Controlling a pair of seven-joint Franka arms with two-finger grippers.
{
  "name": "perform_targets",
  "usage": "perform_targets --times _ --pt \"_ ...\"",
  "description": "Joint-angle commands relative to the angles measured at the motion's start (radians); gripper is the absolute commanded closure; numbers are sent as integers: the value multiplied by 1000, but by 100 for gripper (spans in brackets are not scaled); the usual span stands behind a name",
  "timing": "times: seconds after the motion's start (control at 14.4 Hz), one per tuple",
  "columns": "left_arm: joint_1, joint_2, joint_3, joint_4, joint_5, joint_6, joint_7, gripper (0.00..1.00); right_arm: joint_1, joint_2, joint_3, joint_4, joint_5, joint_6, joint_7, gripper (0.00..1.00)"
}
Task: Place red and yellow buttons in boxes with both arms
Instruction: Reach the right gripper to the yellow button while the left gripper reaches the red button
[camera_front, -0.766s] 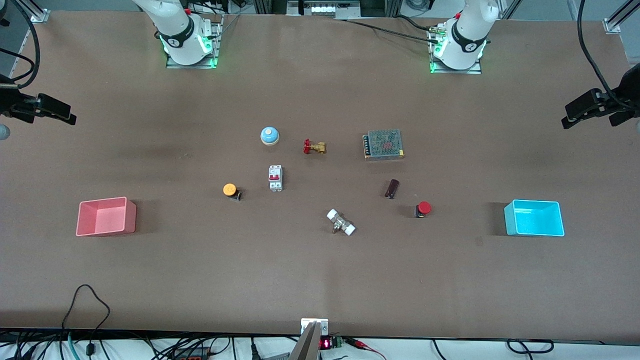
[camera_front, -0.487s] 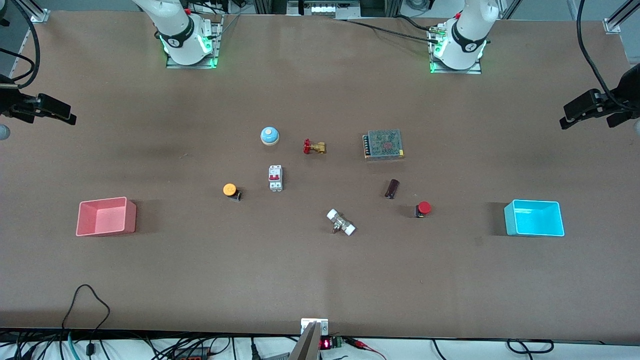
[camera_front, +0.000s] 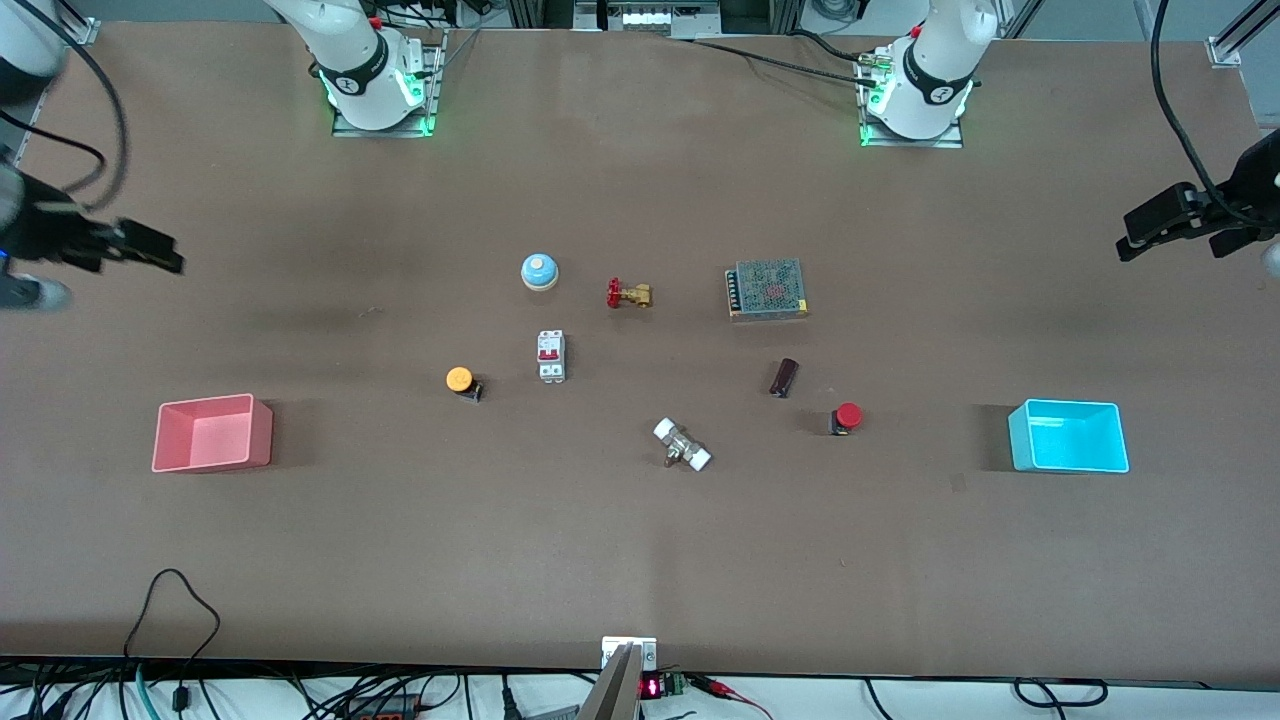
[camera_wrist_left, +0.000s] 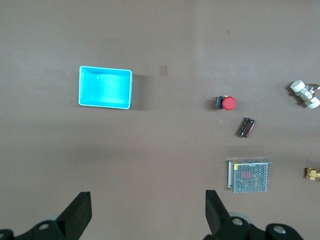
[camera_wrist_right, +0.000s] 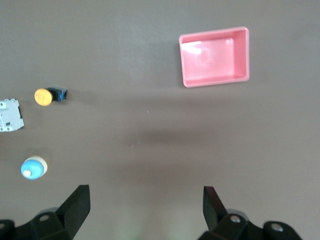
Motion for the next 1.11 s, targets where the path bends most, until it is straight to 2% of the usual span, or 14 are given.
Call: perform_targets --times 0.0,0.28,0.35,0.49,0.84,1.04 --pt "-11 39 4 0 -18 5 10 0 63 88 1 5 4 76 6 0" --pt "-31 129 -13 12 -30 14 1 0 160 220 3 8 30 220 61 0" --pt "-34 160 -13 12 -68 17 0 0 190 242 3 11 30 237 69 0" --pt "-39 226 -13 12 -89 105 -2 0 245 286 3 15 31 278 88 0" --pt "-133 379 -13 10 -113 283 -114 0 336 378 3 22 36 341 226 0" --pt "-148 463 -11 10 -177 377 -118 0 362 417 3 22 111 378 237 0"
